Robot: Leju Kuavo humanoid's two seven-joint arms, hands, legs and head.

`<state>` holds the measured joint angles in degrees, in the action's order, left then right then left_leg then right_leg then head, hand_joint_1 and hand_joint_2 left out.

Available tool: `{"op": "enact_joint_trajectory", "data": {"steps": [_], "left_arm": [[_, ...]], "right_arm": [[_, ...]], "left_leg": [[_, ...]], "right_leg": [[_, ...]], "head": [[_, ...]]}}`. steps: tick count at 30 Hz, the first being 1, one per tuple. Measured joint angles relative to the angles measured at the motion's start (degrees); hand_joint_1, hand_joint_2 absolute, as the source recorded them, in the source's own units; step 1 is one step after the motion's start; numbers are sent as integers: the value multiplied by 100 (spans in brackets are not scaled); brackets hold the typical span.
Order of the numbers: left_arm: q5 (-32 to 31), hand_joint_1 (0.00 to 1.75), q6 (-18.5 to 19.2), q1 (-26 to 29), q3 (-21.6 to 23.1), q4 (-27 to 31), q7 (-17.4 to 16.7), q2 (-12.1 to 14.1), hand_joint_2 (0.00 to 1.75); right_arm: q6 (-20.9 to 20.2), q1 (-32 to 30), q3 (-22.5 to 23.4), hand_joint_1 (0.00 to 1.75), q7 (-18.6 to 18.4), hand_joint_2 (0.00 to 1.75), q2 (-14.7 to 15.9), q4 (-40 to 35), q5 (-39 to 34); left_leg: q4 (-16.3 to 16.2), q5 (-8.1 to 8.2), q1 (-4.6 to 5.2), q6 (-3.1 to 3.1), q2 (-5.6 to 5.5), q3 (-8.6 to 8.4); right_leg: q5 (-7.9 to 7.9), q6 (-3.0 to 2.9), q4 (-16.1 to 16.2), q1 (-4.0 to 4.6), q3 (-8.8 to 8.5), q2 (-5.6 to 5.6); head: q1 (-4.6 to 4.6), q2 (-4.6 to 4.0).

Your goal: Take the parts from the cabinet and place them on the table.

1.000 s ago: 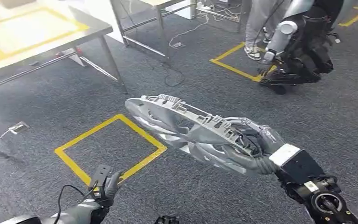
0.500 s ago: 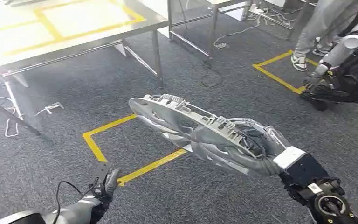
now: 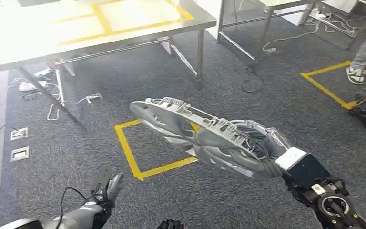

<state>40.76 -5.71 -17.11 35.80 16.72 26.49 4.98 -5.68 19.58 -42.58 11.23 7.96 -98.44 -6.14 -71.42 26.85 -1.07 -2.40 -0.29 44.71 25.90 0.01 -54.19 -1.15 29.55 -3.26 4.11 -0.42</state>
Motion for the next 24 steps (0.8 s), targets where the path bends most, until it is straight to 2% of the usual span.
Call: {"op": "enact_joint_trajectory", "data": {"steps": [1, 2, 3, 4, 5, 7, 8, 9, 10, 11, 12, 13, 14, 15, 16, 17, 18, 19, 20, 22, 23, 24], "left_arm": [[-46, 0, -55, -7, 0, 0, 2, 0, 0], [-85, 0, -105, -23, 0, 0, 2, 0, 0], [-124, 0, -129, -44, 0, 0, 2, 0, 0], [-161, 0, -151, -80, 0, 0, 2, -7, 0], [-183, 0, -142, -93, 0, 0, 0, -9, 0], [-194, 0, -89, -75, 0, 0, -15, 4, 0], [-196, 0, -83, -71, 0, 0, -20, 11, 0], [-196, 0, -78, -64, 0, 0, -24, 9, 0], [-196, 0, -67, -79, 0, 0, -24, 9, 0], [-196, 0, -48, -99, 0, 0, -24, 11, 0], [-194, 0, -41, -108, 0, 0, -24, 9, 0], [-153, 0, 9, -99, 0, 0, -15, 9, 0], [-111, 0, 38, -87, 0, 0, -4, 9, 0], [-68, 0, 81, -76, 0, 0, 6, 9, 0], [-32, 0, 114, -65, 0, 0, 13, 9, 0], [11, 0, 164, -54, 0, 0, 15, 9, 0], [68, 0, 223, -44, 0, 0, 37, 9, 0], [116, 0, 278, -33, 0, 0, 57, 2, 0], [162, 0, 322, -36, 0, 0, 70, 11, 0], [210, 0, 392, 14, -2, -2, 79, 39, 0], [221, 0, 407, 47, -2, -2, 76, 55, 0], [230, 0, 427, 76, -2, 2, 74, 54, 0]], "right_arm": [[2, 0, 2, 175, 0, 175, 0, 0, 9], [9, 0, 2, 175, 0, 175, 0, 0, 20], [13, 0, 2, 175, 0, 175, 0, 0, 26], [26, 2, 11, 175, -2, 175, 0, -2, 33], [33, 14, 11, 175, -13, 175, 0, -2, 42], [33, 18, 9, 175, -13, 175, 0, -2, 42], [33, 22, 9, 175, -13, 175, 0, -4, 42], [31, 24, 9, 175, -17, 175, 0, -5, 42], [28, 23, 7, 175, -17, 175, 0, -7, 44], [28, 23, 9, 175, -17, 175, 0, -9, 44], [28, 16, 9, 175, -15, 175, 2, -7, 44], [28, 14, 9, 175, -20, 175, 2, 0, 44], [24, 13, 7, 175, -26, 175, 2, 2, 42], [17, 13, 4, 175, -37, 175, 2, 2, 28], [15, 17, 4, 175, -46, 175, 2, 2, 11], [11, 24, 4, 175, -57, 175, 2, 2, -13], [11, 42, 0, 175, -61, 175, 2, 0, -37], [13, 64, -4, 175, -65, 175, 2, 4, -59], [17, 84, -7, 175, -68, 175, 2, -2, -85], [22, 116, -20, 175, -81, 175, 2, 0, -116], [28, 123, -31, 175, -85, 175, 2, -2, -127], [35, 144, -42, 175, -87, 175, 0, -2, -133]], "left_leg": [[442, -230, -3, 5, 39, -242], [1021, -470, -1, 17, 163, -562], [1501, -610, 8, 40, 406, -844], [1657, -534, 95, 78, 516, -912], [1655, -548, 73, 161, 385, -886], [1635, -513, 103, 219, 265, -869], [1658, -527, 74, 266, 198, -886], [1679, -531, 39, 289, 134, -915], [1678, -528, 31, 330, 79, -920], [1678, -533, 34, 362, 19, -919], [1677, -533, 42, 374, -62, -919], [1675, -530, 56, 380, -150, -920], [1672, -530, 61, 380, -241, -925], [1669, -529, 61, 379, -334, -935], [1665, -529, 61, 378, -426, -947], [1662, -523, 60, 369, -523, -968], [1658, -516, 60, 357, -616, -981], [1651, -521, 67, 335, -673, -954], [1624, -539, 65, 303, -758, -902], [1665, -608, 2, 200, -896, -832], [1684, -633, 36, 157, -982, -829], [1631, -583, 43, 152, -699, -819]], "right_leg": [[12, 12, -1, -1, -9, -77], [31, 36, -3, -1, -28, -150], [51, 66, -5, 9, -53, -214], [84, 107, -20, 73, -40, -256], [94, 122, -11, 77, -56, -319], [123, 170, 10, 79, -110, -427], [152, 210, 6, 71, -136, -485], [248, 255, -86, 26, -84, -182], [437, 252, -359, 15, 29, 117], [687, 247, -848, 18, 246, 245], [902, 253, -1391, 23, 505, 302], [1023, 255, -1825, 22, 729, 315], [997, 251, -1999, 21, 851, 315], [838, 236, -1877, 22, 829, 316], [577, 215, -1527, 21, 701, 334], [253, 187, -989, 16, 483, 391], [-42, 153, -425, 15, 261, 565], [-2, 125, -267, -16, 181, 894], [6, 138, -129, -35, 124, 896], [30, 131, -112, 15, 106, 754], [9, 100, -70, -11, 78, 675], [-28, 68, 2, -49, 27, 573]], "head": [[4, 0], [24, 0], [44, 0], [78, 0], [24, 0], [-18, 0], [-22, 0], [-26, 0], [-57, 0], [-88, 0], [-103, 0], [-109, 0], [-107, 0], [-109, 0], [-116, 0], [-120, 0], [-125, 0], [-123, 0], [-105, 0], [-127, 0], [-131, 0], [-109, 0]]}}
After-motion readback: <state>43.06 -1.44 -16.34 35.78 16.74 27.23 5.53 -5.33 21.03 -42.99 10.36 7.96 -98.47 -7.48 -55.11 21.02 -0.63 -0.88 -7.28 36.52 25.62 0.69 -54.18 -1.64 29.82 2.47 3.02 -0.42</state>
